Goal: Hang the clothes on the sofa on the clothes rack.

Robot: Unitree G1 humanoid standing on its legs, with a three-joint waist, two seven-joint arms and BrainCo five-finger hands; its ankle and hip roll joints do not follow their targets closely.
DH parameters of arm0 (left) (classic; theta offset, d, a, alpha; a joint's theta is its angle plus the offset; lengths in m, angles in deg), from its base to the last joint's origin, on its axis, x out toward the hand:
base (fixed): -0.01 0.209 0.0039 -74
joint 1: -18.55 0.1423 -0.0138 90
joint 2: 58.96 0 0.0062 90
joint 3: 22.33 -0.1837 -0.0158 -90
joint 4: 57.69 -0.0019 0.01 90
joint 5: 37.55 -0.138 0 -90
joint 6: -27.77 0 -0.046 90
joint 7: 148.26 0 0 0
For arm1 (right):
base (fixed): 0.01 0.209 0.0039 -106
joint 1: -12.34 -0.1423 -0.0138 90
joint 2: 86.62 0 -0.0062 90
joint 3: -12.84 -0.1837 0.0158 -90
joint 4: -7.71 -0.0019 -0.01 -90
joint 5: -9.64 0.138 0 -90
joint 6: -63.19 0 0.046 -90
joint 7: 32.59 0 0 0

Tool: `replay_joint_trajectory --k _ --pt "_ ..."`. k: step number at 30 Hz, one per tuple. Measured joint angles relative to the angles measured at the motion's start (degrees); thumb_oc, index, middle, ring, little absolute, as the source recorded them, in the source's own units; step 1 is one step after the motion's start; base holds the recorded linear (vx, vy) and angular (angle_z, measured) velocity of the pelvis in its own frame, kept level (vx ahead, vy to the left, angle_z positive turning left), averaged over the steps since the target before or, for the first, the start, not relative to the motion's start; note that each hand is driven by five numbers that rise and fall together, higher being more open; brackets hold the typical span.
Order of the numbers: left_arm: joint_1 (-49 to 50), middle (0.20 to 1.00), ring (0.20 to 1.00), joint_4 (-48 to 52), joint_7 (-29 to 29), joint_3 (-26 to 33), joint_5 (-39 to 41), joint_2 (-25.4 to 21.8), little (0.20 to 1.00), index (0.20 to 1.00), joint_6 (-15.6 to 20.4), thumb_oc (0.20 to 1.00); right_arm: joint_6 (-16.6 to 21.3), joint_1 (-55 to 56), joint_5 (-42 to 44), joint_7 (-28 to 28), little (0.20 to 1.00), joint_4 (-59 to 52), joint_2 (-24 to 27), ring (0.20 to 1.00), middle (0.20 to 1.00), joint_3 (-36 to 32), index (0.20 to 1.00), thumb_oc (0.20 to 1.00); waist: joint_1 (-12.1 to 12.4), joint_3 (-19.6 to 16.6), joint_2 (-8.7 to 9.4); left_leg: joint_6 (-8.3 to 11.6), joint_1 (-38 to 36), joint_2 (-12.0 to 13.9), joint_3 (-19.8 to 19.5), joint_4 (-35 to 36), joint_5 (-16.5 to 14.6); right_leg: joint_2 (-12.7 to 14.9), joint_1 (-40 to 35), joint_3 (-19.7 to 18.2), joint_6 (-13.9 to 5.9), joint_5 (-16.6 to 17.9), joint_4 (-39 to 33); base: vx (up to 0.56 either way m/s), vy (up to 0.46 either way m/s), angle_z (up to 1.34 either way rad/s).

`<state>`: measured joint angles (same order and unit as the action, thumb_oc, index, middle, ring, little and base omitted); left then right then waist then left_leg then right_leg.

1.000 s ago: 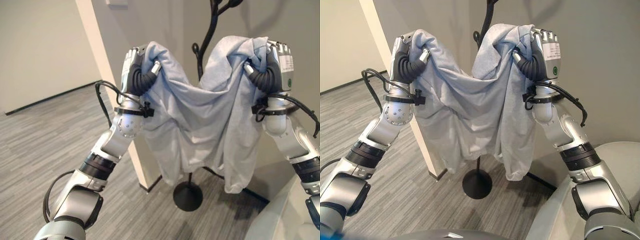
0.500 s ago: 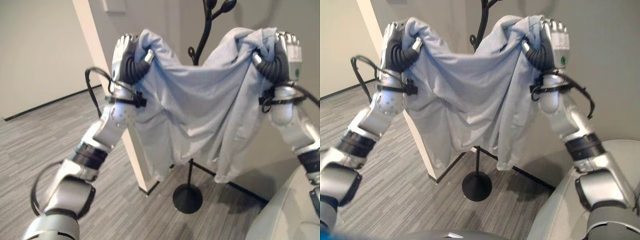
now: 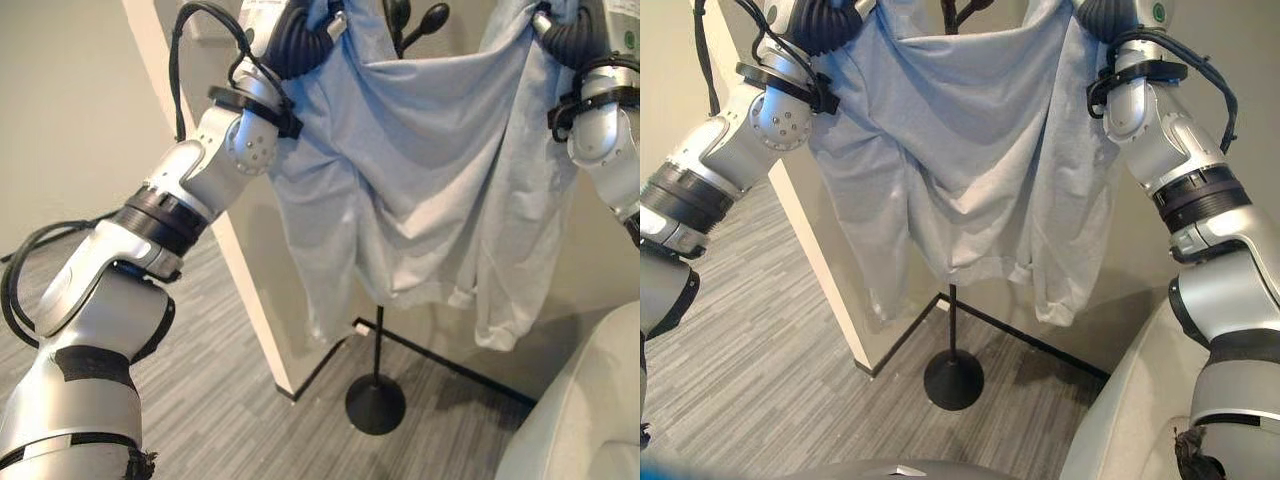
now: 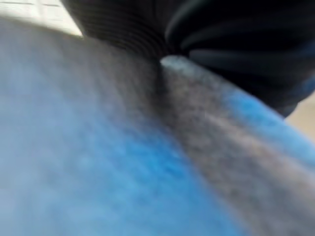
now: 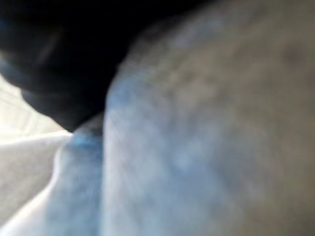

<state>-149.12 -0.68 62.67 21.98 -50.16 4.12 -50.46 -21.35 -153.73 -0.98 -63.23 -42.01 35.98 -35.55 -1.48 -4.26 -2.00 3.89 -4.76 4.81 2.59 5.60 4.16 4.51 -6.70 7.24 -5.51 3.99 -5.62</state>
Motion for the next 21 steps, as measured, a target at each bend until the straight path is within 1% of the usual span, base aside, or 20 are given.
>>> replay_joint_trajectory --k 1,2,3,4,6,8,10,13,15,19,21 --pt "-0.99 0.200 0.200 -2.40 0.18 -1.86 0.01 0.28 0.200 0.200 0.23 0.200 0.14 -1.32 0.11 0.30 0.200 2.38 -0.52 0.200 0.200 2.13 0.200 0.200 -0.05 -0.60 -0.14 -0.02 0.61 0.07 0.00 -0.01 0.03 -0.05 0.60 0.05 0.08 0.07 -0.04 -0.03 -0.007 0.00" --pt "-2.94 0.200 0.200 -5.73 -0.20 -4.55 -0.05 1.02 0.200 0.200 0.45 0.200 0.10 -3.71 0.41 1.44 0.200 5.68 -1.36 0.200 0.200 5.69 0.200 0.200 -0.05 -0.72 -0.21 0.06 0.69 0.12 -0.01 -0.02 0.18 -0.12 0.70 0.07 0.14 0.16 0.00 0.00 0.000 0.00" --pt "-3.71 0.200 0.200 -7.88 -0.53 -5.21 -0.03 1.59 0.200 0.200 0.20 0.200 -0.12 -4.63 0.66 2.38 0.200 7.01 -2.00 0.200 0.200 6.78 0.200 0.200 -0.06 -0.74 -0.24 0.12 0.70 0.22 -0.01 -0.02 0.23 -0.23 0.73 0.04 0.19 0.22 0.01 -0.04 -0.011 0.00" --pt "-4.94 0.200 0.200 -13.07 -0.90 -7.48 0.01 2.61 0.200 0.200 0.40 0.200 0.47 -5.72 1.42 4.01 0.200 10.54 -3.49 0.200 0.200 8.90 0.200 0.200 -0.01 -2.07 -0.18 0.18 1.75 0.54 -0.04 0.00 0.23 -0.53 1.63 0.09 0.26 0.25 0.02 -0.04 -0.006 0.00" --pt "-5.40 0.200 0.200 -15.41 -1.56 -8.33 0.08 3.24 0.200 0.200 0.17 0.200 0.60 -5.81 2.03 5.57 0.200 12.75 -4.69 0.200 0.200 8.95 0.200 0.200 -0.04 -2.46 0.02 0.16 2.59 0.82 -0.12 -0.03 0.50 -0.82 2.58 0.13 0.54 0.47 0.02 -0.05 -0.007 0.02" --pt "-5.96 0.200 0.200 -20.28 -2.43 -10.40 0.09 5.69 0.200 0.200 0.16 0.200 0.49 -5.88 2.29 7.16 0.200 17.43 -6.75 0.200 0.200 9.05 0.200 0.200 0.14 -2.76 0.10 0.17 3.54 0.79 -0.26 -0.27 1.01 -0.82 3.27 0.33 0.70 0.69 0.02 -0.03 -0.006 0.05" --pt "-5.83 0.200 0.200 -21.78 -3.30 -10.51 0.10 6.40 0.200 0.200 0.17 0.200 0.08 -5.52 2.85 8.67 0.200 17.78 -8.80 0.200 0.200 9.06 0.200 0.200 0.09 -2.69 0.07 0.37 4.52 0.80 -0.25 -0.28 1.29 -0.84 4.44 0.24 0.67 1.11 0.03 -0.03 -0.002 -0.02" --pt "-5.81 0.200 0.200 -22.04 -3.92 -11.02 0.22 7.07 0.200 0.200 0.16 0.200 0.10 -5.51 2.99 9.21 0.200 18.69 -11.52 0.200 0.200 9.45 0.200 0.200 -0.06 -2.55 0.12 0.22 5.86 0.73 -0.25 -0.29 1.92 -0.86 5.85 0.20 0.63 1.47 0.05 -0.07 -0.006 -0.02" --pt "-5.89 0.200 0.200 -24.48 -4.28 -12.38 0.30 8.07 0.200 0.200 0.57 0.200 0.41 -5.55 3.79 9.96 0.200 19.72 -13.56 0.200 0.200 11.30 0.200 0.200 -0.02 -2.35 0.12 0.25 7.61 0.82 -0.32 -0.30 2.32 -0.94 7.74 0.26 0.67 1.69 0.48 -0.13 -0.010 0.01" --pt "-5.91 0.200 0.200 -27.95 -4.70 -12.62 0.35 8.60 0.200 0.200 0.14 0.200 0.51 -5.48 3.80 10.66 0.200 21.52 -15.31 0.200 0.200 12.93 0.200 0.200 0.01 -1.10 0.16 0.33 10.64 0.78 -0.73 -0.31 3.38 -0.99 10.70 0.62 0.87 2.21 0.84 -0.10 0.004 0.05" --pt "-5.95 0.200 0.200 -28.60 -4.76 -12.60 0.50 8.51 0.200 0.200 0.16 0.200 0.60 -5.48 3.79 10.75 0.200 21.90 -15.58 0.200 0.200 12.95 0.200 0.200 0.07 0.37 0.15 0.54 11.01 0.82 -1.09 -0.31 3.24 -0.94 11.11 0.79 0.84 2.17 1.02 -0.04 0.001 0.07"
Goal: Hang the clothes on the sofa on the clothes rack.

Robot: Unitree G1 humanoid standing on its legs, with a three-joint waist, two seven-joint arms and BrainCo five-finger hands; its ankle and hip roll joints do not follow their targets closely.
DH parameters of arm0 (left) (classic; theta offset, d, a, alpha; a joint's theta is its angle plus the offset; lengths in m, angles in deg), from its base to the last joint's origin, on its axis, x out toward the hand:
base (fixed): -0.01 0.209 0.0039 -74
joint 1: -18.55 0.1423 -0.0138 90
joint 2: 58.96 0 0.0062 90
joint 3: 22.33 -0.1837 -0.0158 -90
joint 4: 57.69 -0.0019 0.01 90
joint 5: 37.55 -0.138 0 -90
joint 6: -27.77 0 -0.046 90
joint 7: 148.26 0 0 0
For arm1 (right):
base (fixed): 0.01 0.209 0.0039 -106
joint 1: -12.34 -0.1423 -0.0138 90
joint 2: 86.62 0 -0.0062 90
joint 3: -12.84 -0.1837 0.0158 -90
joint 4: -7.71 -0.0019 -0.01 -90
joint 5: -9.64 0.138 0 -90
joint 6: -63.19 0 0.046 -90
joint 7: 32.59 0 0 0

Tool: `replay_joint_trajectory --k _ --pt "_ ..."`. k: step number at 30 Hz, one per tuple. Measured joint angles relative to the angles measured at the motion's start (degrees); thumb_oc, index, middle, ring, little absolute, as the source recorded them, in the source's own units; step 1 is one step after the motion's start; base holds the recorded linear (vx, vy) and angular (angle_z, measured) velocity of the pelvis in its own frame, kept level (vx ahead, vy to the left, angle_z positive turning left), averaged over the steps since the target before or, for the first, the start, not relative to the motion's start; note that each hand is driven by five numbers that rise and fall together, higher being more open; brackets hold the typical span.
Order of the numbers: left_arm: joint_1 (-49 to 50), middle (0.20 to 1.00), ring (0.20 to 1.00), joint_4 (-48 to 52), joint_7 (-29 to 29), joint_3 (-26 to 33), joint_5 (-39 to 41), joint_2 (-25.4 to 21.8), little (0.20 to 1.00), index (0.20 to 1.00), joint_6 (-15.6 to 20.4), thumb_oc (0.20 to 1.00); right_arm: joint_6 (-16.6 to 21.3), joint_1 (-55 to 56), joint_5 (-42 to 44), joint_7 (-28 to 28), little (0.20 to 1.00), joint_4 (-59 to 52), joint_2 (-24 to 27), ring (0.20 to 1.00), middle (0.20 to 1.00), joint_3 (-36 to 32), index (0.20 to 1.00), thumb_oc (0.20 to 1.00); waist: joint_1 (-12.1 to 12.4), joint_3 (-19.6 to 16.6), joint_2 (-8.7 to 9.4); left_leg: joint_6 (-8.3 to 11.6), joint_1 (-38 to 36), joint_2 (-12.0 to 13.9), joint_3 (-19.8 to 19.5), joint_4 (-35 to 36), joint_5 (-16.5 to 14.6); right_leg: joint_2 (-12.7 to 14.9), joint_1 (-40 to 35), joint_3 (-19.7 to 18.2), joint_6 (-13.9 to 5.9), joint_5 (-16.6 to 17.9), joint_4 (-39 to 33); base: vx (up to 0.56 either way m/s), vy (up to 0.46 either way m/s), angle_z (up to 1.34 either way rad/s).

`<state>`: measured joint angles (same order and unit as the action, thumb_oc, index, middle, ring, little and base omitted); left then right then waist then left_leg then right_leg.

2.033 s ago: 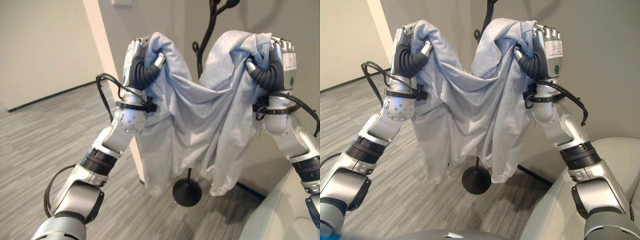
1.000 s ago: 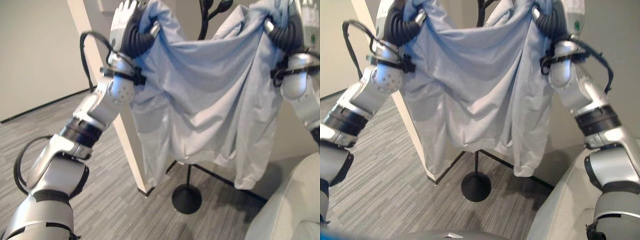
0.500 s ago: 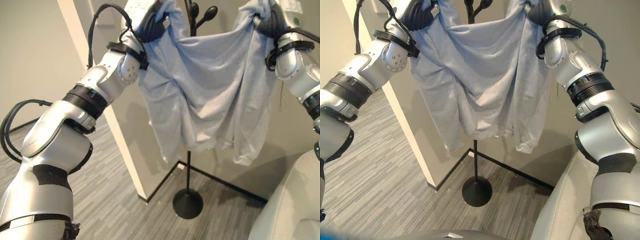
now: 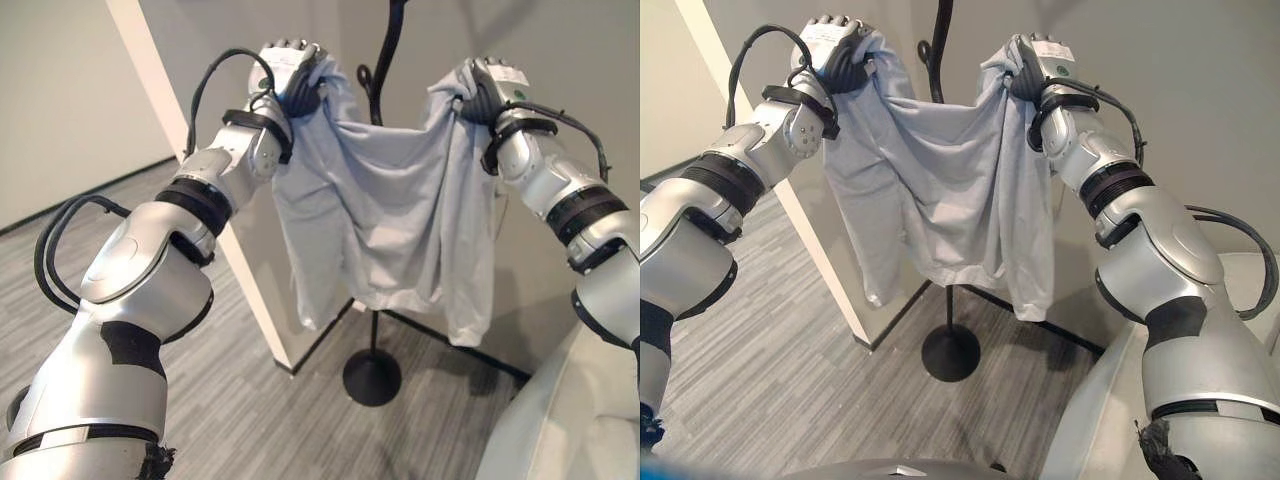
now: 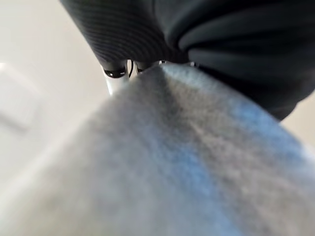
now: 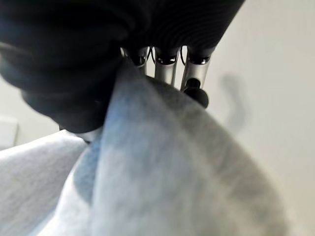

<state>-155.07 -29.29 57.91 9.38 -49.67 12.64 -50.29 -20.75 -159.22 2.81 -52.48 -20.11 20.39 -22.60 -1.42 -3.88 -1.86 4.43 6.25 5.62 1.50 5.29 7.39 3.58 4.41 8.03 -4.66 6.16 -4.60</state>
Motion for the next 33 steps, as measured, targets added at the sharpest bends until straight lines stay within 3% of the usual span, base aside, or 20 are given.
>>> replay_joint_trajectory --k 13,33 --pt "0.11 0.200 0.200 -0.02 -0.61 -0.05 -0.46 0.79 0.200 0.200 0.06 0.200 0.25 2.02 -4.49 2.06 0.200 3.48 -0.43 0.200 0.200 2.20 0.200 0.200 -0.05 3.08 0.51 -0.13 0.47 -0.48 -0.66 -0.01 0.29 0.05 -0.55 1.18 0.04 -0.02 -0.86 -0.01 0.002 0.04" --pt "0.11 0.200 0.200 2.99 -1.28 0.24 -0.48 0.43 0.200 0.200 0.15 0.200 -0.48 4.26 -4.54 2.23 0.200 3.24 1.71 0.200 0.200 -0.25 0.200 0.200 -0.18 3.82 -0.27 0.29 -1.73 -0.17 -0.35 0.00 -0.19 0.13 -2.44 0.76 -0.37 -0.33 -0.90 0.01 0.001 -0.01"
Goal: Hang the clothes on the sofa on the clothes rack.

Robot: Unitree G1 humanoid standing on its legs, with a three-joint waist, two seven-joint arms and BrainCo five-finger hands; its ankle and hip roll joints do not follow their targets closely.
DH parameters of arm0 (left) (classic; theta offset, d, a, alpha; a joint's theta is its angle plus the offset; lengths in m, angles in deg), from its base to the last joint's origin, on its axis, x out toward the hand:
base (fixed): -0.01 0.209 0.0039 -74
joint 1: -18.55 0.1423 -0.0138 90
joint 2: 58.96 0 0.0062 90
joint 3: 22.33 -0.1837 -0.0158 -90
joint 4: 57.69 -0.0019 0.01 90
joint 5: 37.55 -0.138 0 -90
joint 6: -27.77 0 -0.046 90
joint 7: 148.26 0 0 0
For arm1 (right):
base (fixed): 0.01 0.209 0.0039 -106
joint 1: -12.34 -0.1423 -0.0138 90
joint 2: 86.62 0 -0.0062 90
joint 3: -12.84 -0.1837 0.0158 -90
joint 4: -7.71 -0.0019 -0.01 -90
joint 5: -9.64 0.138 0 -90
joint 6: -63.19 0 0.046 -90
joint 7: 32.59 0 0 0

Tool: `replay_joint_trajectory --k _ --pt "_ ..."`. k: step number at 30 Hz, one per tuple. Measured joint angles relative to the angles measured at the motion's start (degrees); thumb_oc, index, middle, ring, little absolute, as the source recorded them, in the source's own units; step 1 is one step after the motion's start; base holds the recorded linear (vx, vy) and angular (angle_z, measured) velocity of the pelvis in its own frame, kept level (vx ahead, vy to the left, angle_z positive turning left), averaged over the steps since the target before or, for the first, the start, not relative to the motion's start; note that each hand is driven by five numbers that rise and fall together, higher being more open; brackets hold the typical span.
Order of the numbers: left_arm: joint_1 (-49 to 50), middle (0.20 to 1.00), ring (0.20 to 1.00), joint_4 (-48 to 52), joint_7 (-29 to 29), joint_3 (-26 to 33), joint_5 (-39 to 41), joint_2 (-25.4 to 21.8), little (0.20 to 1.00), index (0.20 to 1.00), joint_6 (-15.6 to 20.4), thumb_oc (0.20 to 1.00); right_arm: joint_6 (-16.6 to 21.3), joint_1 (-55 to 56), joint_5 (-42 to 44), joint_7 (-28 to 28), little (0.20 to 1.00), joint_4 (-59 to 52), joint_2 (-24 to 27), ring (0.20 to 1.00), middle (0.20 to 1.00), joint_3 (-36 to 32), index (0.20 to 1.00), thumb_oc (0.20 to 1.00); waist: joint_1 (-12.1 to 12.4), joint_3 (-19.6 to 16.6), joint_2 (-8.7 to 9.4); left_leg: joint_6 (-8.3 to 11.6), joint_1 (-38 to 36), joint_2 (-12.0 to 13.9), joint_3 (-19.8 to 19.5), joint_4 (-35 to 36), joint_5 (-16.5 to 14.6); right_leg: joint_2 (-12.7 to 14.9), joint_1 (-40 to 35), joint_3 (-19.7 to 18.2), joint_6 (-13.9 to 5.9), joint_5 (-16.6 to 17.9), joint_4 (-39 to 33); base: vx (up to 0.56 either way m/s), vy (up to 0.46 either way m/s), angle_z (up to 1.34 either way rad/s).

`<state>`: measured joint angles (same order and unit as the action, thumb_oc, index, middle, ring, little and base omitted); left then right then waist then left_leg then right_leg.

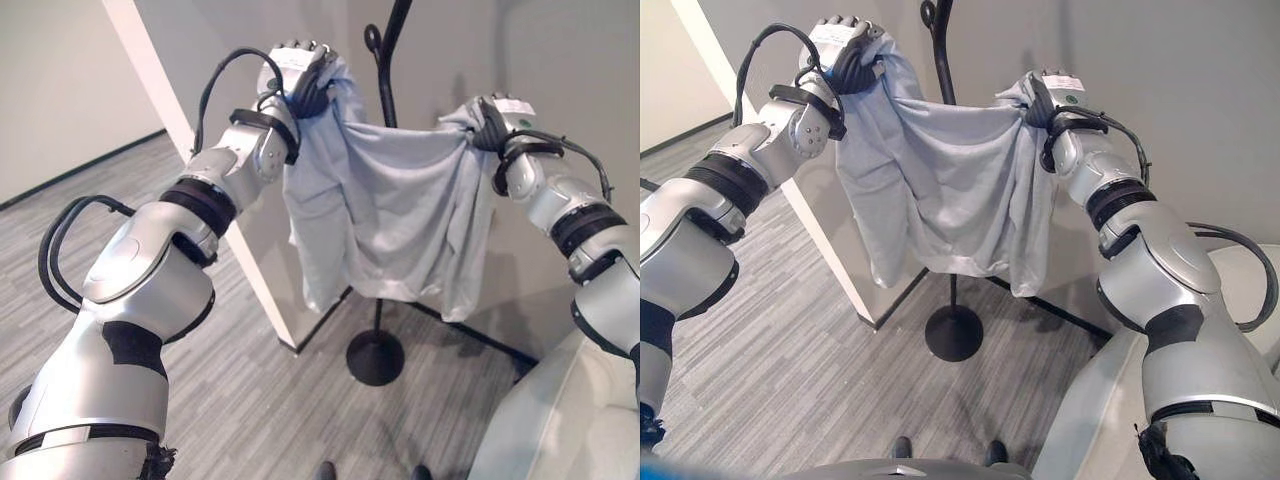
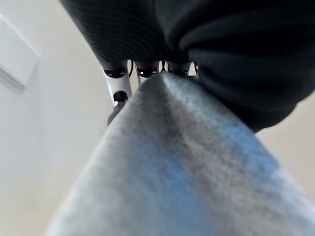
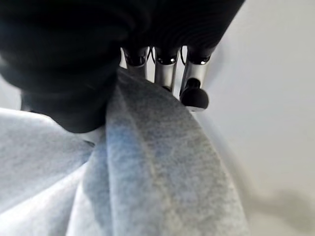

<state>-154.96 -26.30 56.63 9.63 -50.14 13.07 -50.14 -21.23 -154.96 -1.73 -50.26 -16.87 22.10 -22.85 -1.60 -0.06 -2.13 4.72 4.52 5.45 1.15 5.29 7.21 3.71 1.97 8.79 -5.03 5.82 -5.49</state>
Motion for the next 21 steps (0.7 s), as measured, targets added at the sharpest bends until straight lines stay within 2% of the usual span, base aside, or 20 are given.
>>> replay_joint_trajectory --k 5,6,7,11,12,14,15,17,21 --pt "0.24 0.200 0.200 2.33 -0.33 0.25 -0.01 -0.65 0.200 0.200 -0.13 0.200 -0.27 1.45 0.10 -0.45 0.200 -4.54 1.88 0.200 0.200 -3.35 0.200 0.200 0.01 0.08 -0.13 -0.04 -0.49 -0.04 0.38 0.00 0.03 0.04 -0.35 -0.25 -0.07 -0.06 0.00 0.01 0.007 -0.02" --pt "1.13 0.200 0.200 6.02 -0.33 1.13 -0.02 -2.39 0.200 0.200 -0.18 0.200 -0.25 3.27 0.15 -0.69 0.200 -9.45 3.09 0.200 0.200 -6.15 0.200 0.200 0.02 0.11 -0.18 0.00 -0.66 -0.02 0.69 0.00 -0.02 0.03 -0.39 -0.50 -0.09 -0.07 0.00 0.05 0.020 -0.18" --pt "3.54 0.200 0.200 13.42 -0.29 4.14 -0.01 -6.33 0.200 0.200 -0.13 0.200 -0.03 7.04 0.22 -1.51 0.200 -18.78 5.43 0.200 0.200 -9.79 0.200 0.200 -0.06 0.26 -0.42 0.03 -1.28 0.01 1.35 0.01 -0.26 -0.02 -0.64 -1.12 -0.13 -0.10 0.00 0.05 0.019 -0.16" --pt "10.90 0.200 0.200 29.55 1.12 12.21 -0.21 -13.23 0.200 0.200 -0.20 0.200 0.89 21.20 0.18 -4.42 0.200 -41.66 11.44 0.200 0.200 -20.57 0.200 0.200 -0.19 0.91 -1.18 -0.09 -3.24 -0.01 1.55 0.02 -1.04 0.03 -2.50 -1.46 -0.37 -0.46 -0.01 0.05 0.011 -0.05" --pt "17.24 0.200 0.200 39.16 2.67 19.18 -1.74 -15.86 0.200 0.200 0.03 0.200 2.40 34.36 0.02 -6.32 0.200 -55.36 13.43 0.200 0.200 -31.10 0.200 0.200 -0.18 1.05 -1.40 -0.06 -4.10 -0.04 1.56 0.03 -1.43 0.09 -3.49 -1.43 -0.34 -0.90 -0.03 0.05 0.009 -0.01" --pt "19.04 0.200 0.200 40.52 4.16 20.32 -2.37 -17.28 0.200 0.200 0.21 0.200 2.99 37.87 -0.32 -7.55 0.200 -56.35 14.35 0.200 0.200 -31.55 0.200 0.200 -0.40 1.07 -1.46 0.09 -5.06 0.02 1.77 0.30 -2.09 0.08 -4.15 -1.72 -0.19 -1.17 -0.04 0.05 0.003 -0.07" --pt "19.53 0.200 0.200 42.20 4.08 21.19 -2.95 -17.39 0.200 0.200 -0.23 0.200 2.73 40.40 -1.93 -7.41 0.200 -58.60 15.59 0.200 0.200 -33.87 0.200 0.200 -0.56 1.14 -1.55 0.18 -5.05 0.00 1.72 0.33 -2.25 0.13 -4.20 -1.64 -0.19 -1.19 -0.04 0.03 -0.002 -0.01" --pt "23.29 0.200 0.200 49.81 4.80 25.60 -5.61 -20.21 0.200 0.200 0.99 0.200 4.11 47.07 -5.83 -9.62 0.200 -63.73 17.17 0.200 0.200 -43.06 0.200 0.200 -0.92 1.50 -1.76 -0.02 -5.18 -0.01 1.72 0.32 -2.38 0.16 -4.35 -1.61 -0.20 -1.22 -0.05 0.02 0.003 0.01" --pt "24.16 0.200 0.200 53.98 5.23 27.15 -9.21 -20.79 0.200 0.200 1.86 0.200 4.76 46.36 -9.14 -12.44 0.200 -65.65 19.65 0.200 0.200 -46.43 0.200 0.200 -1.36 1.41 -2.06 -0.03 -6.03 0.09 2.23 0.33 -2.56 0.11 -4.93 -2.20 -0.20 -1.22 -0.30 0.01 0.020 -0.08"
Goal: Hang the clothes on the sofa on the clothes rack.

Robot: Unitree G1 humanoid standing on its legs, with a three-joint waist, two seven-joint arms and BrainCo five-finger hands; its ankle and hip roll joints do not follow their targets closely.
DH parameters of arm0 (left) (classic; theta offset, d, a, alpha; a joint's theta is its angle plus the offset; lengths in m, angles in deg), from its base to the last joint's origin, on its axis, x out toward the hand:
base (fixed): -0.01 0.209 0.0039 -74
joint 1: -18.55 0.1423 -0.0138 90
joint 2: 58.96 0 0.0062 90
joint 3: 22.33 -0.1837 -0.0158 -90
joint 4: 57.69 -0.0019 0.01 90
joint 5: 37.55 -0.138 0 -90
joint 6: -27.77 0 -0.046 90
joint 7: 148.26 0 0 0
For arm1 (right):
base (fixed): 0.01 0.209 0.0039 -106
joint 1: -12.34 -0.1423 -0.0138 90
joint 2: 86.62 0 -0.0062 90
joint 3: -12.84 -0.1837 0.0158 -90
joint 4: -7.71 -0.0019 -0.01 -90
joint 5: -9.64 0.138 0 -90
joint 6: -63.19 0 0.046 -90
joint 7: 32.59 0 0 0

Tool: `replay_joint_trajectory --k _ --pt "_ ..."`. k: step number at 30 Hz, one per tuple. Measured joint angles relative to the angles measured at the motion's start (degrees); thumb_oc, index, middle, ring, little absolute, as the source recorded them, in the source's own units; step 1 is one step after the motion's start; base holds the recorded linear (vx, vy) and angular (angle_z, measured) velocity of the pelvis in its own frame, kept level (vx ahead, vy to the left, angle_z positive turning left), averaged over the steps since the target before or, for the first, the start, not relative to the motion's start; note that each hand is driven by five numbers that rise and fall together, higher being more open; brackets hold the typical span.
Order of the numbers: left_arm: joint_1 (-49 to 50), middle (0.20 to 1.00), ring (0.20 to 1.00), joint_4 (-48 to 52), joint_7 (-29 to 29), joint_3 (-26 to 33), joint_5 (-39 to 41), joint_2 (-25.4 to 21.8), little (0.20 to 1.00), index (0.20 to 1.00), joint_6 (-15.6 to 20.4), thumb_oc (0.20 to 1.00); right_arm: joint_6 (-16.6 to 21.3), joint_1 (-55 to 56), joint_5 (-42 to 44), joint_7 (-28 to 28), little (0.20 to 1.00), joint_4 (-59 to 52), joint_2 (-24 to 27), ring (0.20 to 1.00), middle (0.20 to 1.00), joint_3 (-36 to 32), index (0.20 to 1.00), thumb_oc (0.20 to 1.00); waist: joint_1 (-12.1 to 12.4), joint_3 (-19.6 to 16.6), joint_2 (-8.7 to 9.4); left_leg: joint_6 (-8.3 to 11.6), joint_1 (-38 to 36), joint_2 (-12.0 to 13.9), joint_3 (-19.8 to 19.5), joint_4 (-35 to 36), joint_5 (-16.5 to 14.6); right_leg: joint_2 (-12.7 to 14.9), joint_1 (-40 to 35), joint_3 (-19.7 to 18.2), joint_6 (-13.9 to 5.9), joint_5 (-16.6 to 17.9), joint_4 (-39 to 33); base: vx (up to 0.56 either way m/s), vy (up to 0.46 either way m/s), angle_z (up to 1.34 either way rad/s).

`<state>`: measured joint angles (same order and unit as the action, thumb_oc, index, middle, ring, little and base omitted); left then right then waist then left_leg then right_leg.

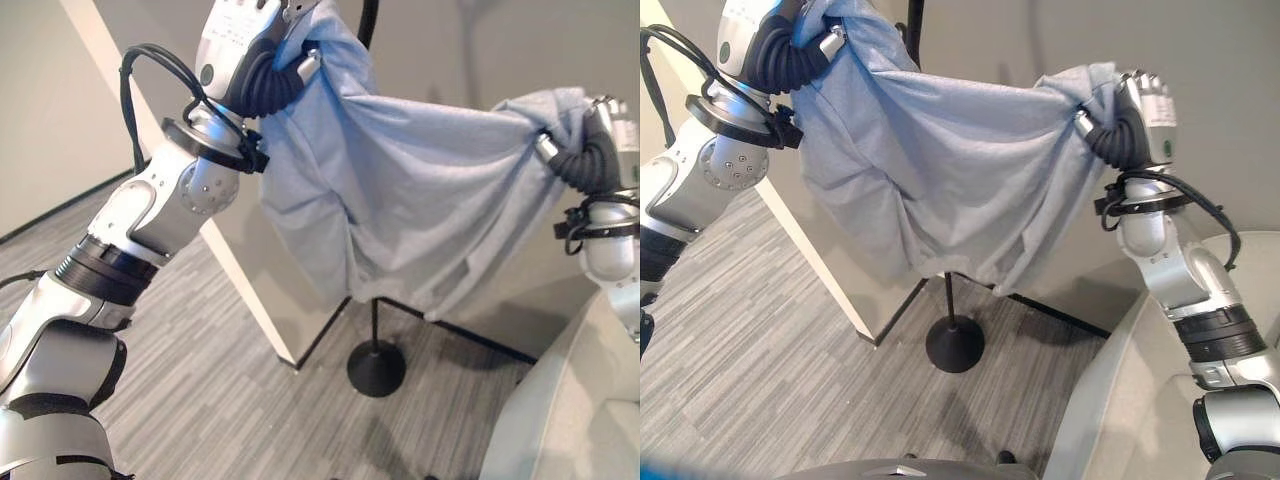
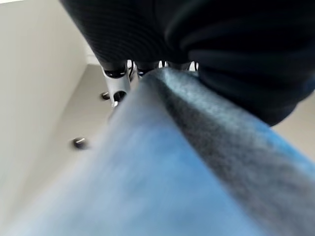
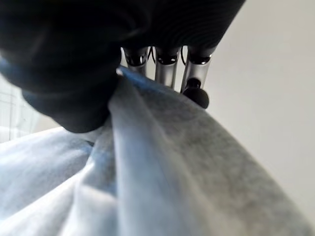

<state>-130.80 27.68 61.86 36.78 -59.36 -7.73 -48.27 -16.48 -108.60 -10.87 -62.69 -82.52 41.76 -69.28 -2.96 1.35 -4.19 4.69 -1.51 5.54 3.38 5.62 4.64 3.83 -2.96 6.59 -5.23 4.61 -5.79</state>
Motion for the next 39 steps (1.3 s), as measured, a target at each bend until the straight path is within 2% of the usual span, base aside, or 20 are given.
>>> replay_joint_trajectory --k 4,6,9,11,13,15,17,19,21,24,25,26,27,30,36,39 --pt "-1.81 0.200 0.200 2.37 1.00 -0.20 -2.25 -1.25 0.200 0.200 1.04 0.200 -0.03 -6.88 -2.06 -3.14 0.200 0.11 2.79 0.200 0.200 0.81 0.200 0.200 -0.02 -0.13 -0.24 0.01 -0.90 0.03 0.73 -0.01 -0.27 0.02 -0.52 -0.67 -0.01 0.01 -0.03 0.01 0.015 -0.08" --pt "-5.94 0.200 0.200 1.86 1.82 -1.73 -3.89 -1.81 0.200 0.200 1.05 0.200 -0.16 -13.31 -2.13 -4.57 0.200 1.28 5.01 0.200 0.200 3.87 0.200 0.200 0.01 -0.22 -0.23 0.00 -1.04 0.00 0.72 -0.01 -0.25 0.01 -0.66 -0.65 -0.01 0.01 0.06 0.00 0.000 0.00" --pt "-10.06 0.200 0.200 1.49 3.25 -2.96 -4.27 -1.87 0.200 0.200 1.12 0.200 -0.24 -19.51 -2.15 -5.95 0.200 2.07 5.58 0.200 0.200 5.91 0.200 0.200 0.08 -0.39 -0.20 0.03 -1.49 -0.02 0.72 -0.28 -0.24 0.03 -1.17 -0.63 -0.05 -0.06 0.20 0.00 0.000 0.00" --pt "-15.30 0.200 0.200 -0.77 3.49 -6.16 -4.31 -1.82 0.200 0.200 1.11 0.200 -0.45 -27.02 -2.13 -6.31 0.200 4.91 6.21 0.200 0.200 10.73 0.200 0.200 0.06 -0.88 -0.25 -0.03 -1.79 -0.05 0.75 -0.29 -0.16 0.06 -1.46 -0.62 -0.13 -0.17 0.20 0.00 0.000 0.00" --pt "-24.51 0.200 0.200 -5.48 4.45 -12.86 -4.30 -1.59 0.200 0.200 1.15 0.200 -0.56 -39.70 -1.99 -7.26 0.200 10.87 7.41 0.200 0.200 19.64 0.200 0.200 0.07 -1.62 -0.28 -0.11 -1.79 -0.07 0.72 -0.30 -0.03 0.06 -1.50 -0.51 -0.11 -0.18 0.22 0.00 0.000 0.00" --pt "-29.01 0.200 0.200 -9.31 4.58 -16.88 -4.32 -1.28 0.200 0.200 1.12 0.200 -1.00 -46.48 -1.93 -7.42 0.200 14.55 7.36 0.200 0.200 24.42 0.200 0.200 0.10 -2.62 -0.26 -0.10 -1.79 -0.03 0.70 -0.30 -0.03 0.02 -1.52 -0.45 -0.11 -0.19 0.22 0.00 0.000 0.00" --pt "-30.37 0.200 0.200 -11.29 4.95 -18.32 -4.29 -1.06 0.200 0.200 1.11 0.200 -1.38 -49.50 -1.69 -8.02 0.200 15.97 7.31 0.200 0.200 26.91 0.200 0.200 0.11 -3.95 -0.15 -0.10 -1.78 0.01 0.68 -0.30 -0.03 -0.02 -1.56 -0.28 -0.11 -0.34 0.21 0.00 0.000 0.00" --pt "-31.51 0.200 0.200 -16.87 5.12 -21.01 -4.25 0.45 0.200 0.200 0.98 0.200 -1.53 -53.51 -0.77 -8.05 0.200 20.36 5.20 0.200 0.200 31.56 0.200 0.200 0.05 -6.16 0.07 -0.05 -1.75 0.12 0.67 -0.03 -0.21 -0.06 -1.56 -0.20 -0.06 -0.48 0.19 0.00 0.000 0.00" --pt "-33.13 0.200 0.200 -22.05 5.40 -24.52 -4.21 1.31 0.200 0.200 0.97 0.200 -1.51 -57.97 1.31 -7.73 0.200 26.01 2.25 0.200 0.200 36.94 0.200 0.200 0.04 -6.74 0.14 -0.04 -1.74 0.15 0.65 -0.01 -0.54 -0.05 -1.55 -0.16 0.02 -0.37 0.16 0.00 0.000 0.00" --pt "-34.79 0.200 0.200 -31.30 5.19 -28.55 -3.69 4.65 0.200 0.200 0.78 0.200 -1.50 -61.74 5.34 -5.67 0.200 34.18 -3.19 0.200 0.200 41.53 0.200 0.200 0.26 -7.42 0.99 -0.04 -1.45 0.26 0.56 0.00 -0.53 -0.07 -1.25 0.12 0.31 -0.37 0.17 0.01 0.001 0.04" --pt "-35.30 0.200 0.200 -33.31 4.95 -29.76 -3.41 5.57 0.200 0.200 0.52 0.200 -1.52 -62.63 5.87 -5.27 0.200 36.33 -4.17 0.200 0.200 42.60 0.200 0.200 0.24 -8.11 0.34 -0.04 -1.41 0.26 0.55 -0.01 -0.53 -0.04 -1.22 0.18 0.38 -0.35 0.21 0.01 0.001 0.07" --pt "-35.65 0.200 0.200 -37.62 4.25 -31.32 -3.13 7.52 0.200 0.200 0.21 0.200 -1.56 -63.77 7.65 -3.89 0.200 40.65 -6.91 0.200 0.200 44.43 0.200 0.200 0.36 -8.90 0.88 -0.03 -0.75 0.29 0.55 -0.01 -0.54 -0.01 -0.56 0.52 0.45 -0.26 0.32 0.00 0.001 0.06" --pt "-35.74 0.200 0.200 -38.59 4.08 -32.17 -2.94 7.80 0.200 0.200 0.08 0.200 -1.49 -63.82 8.32 -3.37 0.200 42.41 -8.06 0.200 0.200 44.62 0.200 0.200 0.61 -8.95 1.36 -0.03 -0.13 0.35 0.52 -0.01 -0.53 -0.02 0.13 0.59 0.46 -0.26 0.78 -0.01 0.001 0.05" --pt "-37.60 0.200 0.200 -49.21 2.24 -37.15 -0.76 12.48 0.200 0.200 -0.34 0.200 -1.73 -65.88 12.14 -1.41 0.200 52.73 -13.18 0.200 0.200 48.88 0.200 0.200 1.43 -9.89 2.06 -0.03 1.71 0.37 0.57 -0.02 -0.50 0.11 2.76 0.53 0.51 -0.24 2.23 -0.01 -0.003 0.01" --pt "-37.86 0.200 0.200 -61.15 -0.81 -39.90 3.82 15.26 0.200 0.200 -1.69 0.200 -2.52 -67.29 17.25 2.39 0.200 63.39 -21.12 0.200 0.200 51.76 0.200 0.200 1.60 -9.53 2.84 -0.17 8.50 0.31 0.31 -0.33 1.05 0.45 10.31 1.15 0.35 0.10 5.02 -0.07 -0.020 0.07" --pt "-37.86 0.200 0.200 -63.65 -2.37 -41.50 5.89 16.94 0.200 0.200 -2.34 0.200 -2.71 -67.33 18.98 5.22 0.200 67.65 -23.33 0.200 0.200 53.66 0.200 0.200 1.66 -9.22 2.88 -0.27 12.01 0.20 -0.74 -0.37 2.62 0.56 13.72 2.12 0.33 0.11 6.08 -0.08 -0.002 0.15"
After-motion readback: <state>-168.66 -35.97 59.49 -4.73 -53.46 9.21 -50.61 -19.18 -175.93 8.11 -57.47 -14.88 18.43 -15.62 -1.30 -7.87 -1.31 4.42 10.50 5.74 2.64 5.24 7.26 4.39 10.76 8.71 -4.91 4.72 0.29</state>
